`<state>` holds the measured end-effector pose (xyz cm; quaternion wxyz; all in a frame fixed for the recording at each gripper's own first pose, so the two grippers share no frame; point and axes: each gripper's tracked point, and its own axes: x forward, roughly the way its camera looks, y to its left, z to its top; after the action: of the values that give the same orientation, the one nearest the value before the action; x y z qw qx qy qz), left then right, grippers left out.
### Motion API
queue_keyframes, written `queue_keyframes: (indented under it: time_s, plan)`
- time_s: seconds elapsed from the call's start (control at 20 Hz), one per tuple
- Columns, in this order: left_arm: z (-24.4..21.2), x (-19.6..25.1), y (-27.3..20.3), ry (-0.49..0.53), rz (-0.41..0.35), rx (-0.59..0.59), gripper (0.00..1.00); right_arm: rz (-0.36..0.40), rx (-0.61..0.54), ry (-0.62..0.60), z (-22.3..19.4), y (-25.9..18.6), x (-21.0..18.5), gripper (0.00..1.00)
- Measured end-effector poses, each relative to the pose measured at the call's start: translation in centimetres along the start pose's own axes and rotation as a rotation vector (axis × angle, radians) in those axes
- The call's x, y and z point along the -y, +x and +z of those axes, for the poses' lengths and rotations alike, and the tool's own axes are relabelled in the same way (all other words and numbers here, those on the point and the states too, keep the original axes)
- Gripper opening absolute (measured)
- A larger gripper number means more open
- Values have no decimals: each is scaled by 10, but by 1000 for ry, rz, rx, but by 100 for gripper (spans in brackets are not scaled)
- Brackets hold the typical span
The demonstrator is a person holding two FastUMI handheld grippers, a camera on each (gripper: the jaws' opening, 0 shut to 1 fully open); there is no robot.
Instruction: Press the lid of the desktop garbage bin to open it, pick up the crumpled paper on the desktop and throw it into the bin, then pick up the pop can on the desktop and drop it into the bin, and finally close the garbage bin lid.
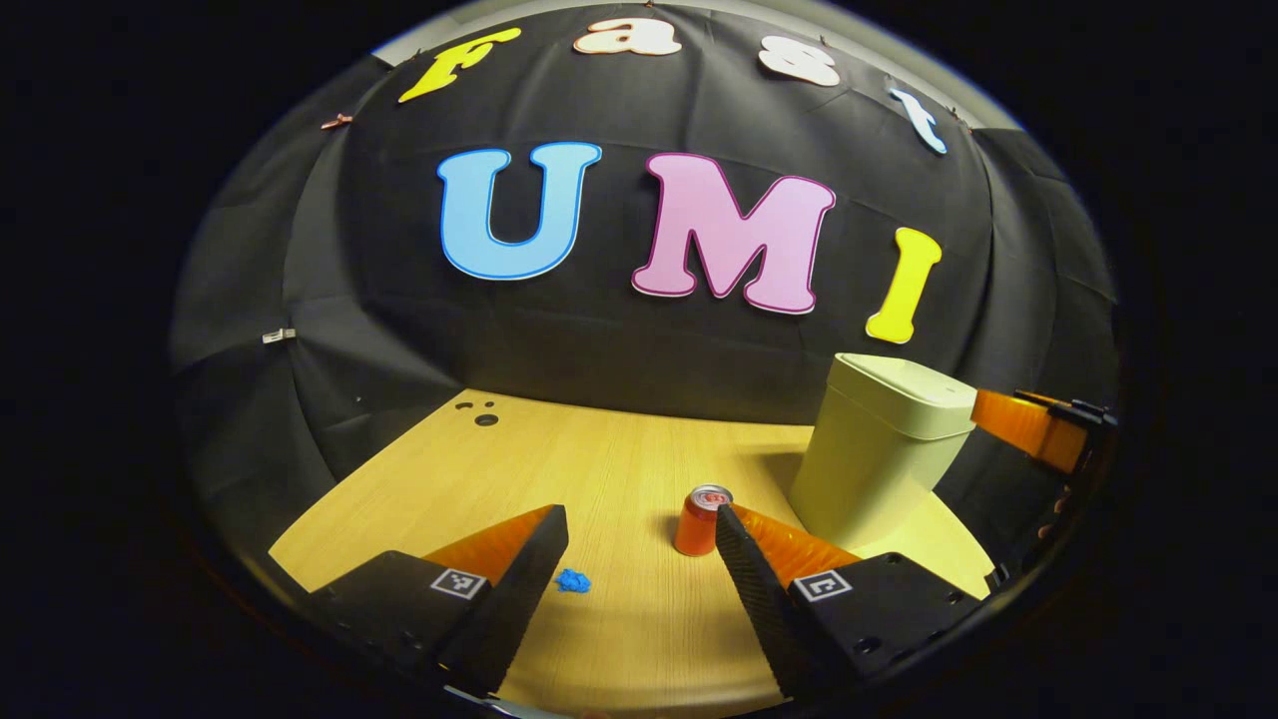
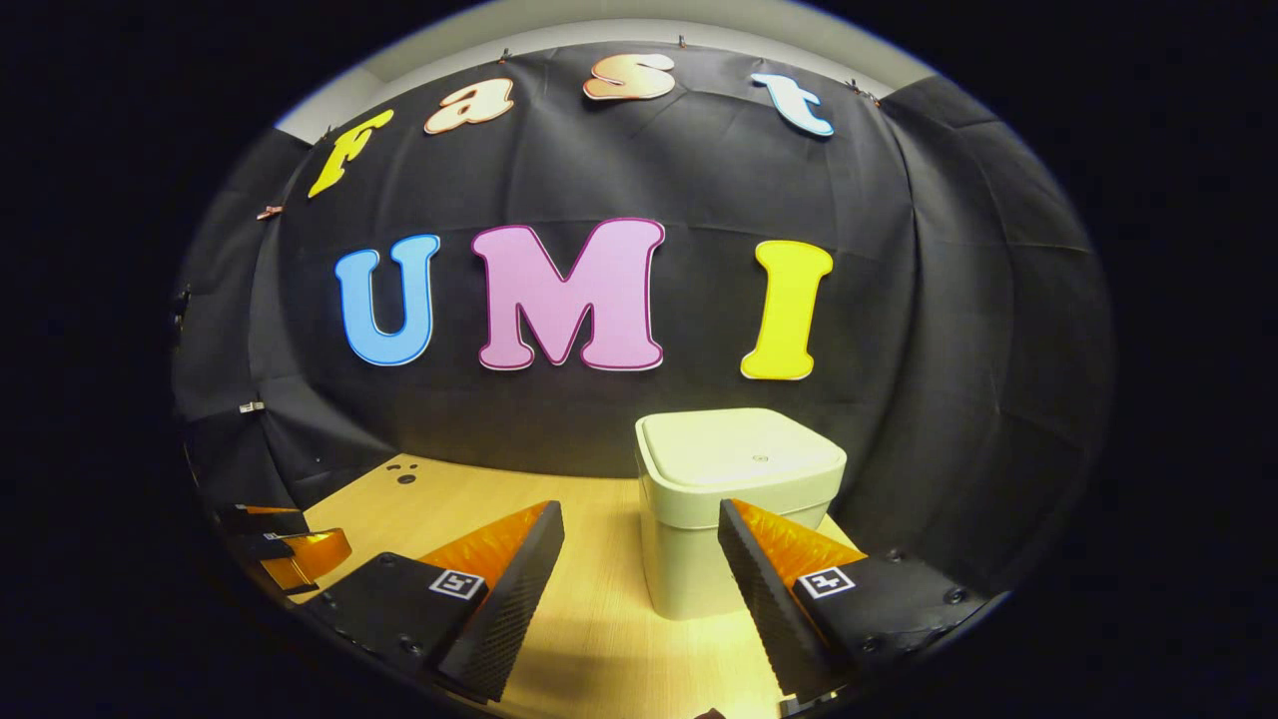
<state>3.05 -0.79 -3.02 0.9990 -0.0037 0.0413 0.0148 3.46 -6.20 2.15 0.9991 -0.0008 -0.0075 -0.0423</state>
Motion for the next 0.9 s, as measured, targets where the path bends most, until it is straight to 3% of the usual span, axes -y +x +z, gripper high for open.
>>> queue_keyframes:
  time_s: [0.15, 0.2, 0.25, 0.45, 0.5, 0.55, 0.6, 0.65, 0.8, 0.9]
  plan:
    - [-3, 6, 5, 13, -9, -12, 96, 17, 0, -16, 12, 5, 4, 95]
    - [-4, 9, 6, 21, -15, -14, 96, 15, 1, -17, 16, 8, 9, 89]
    - [-3, 12, 8, 29, -20, -16, 96, 17, 0, -18, 19, 11, 11, 75]
    - [-4, 18, 11, 42, -33, -19, 96, 9, -35, -23, 24, 24, 25, 49]
    - [-5, 18, 12, 41, -31, -21, 96, 9, -53, -12, 23, 27, 27, 45]
    - [-7, 17, 13, 39, -28, -25, 96, 7, -70, 8, 23, 32, 31, 33]
    - [-7, 16, 14, 36, -23, -31, 96, 1, -96, 37, 22, 35, 36, 31]
    - [-11, 13, 15, 32, -16, -40, 96, 6, -129, 74, 21, 38, 37, 22]
    - [-13, 8, 20, 13, 4, -59, 96, 38, -184, 143, 20, 53, 39, 13]
    - [-16, 6, 23, 7, 12, -70, 96, 18, -174, 124, 23, 67, 52, 11]
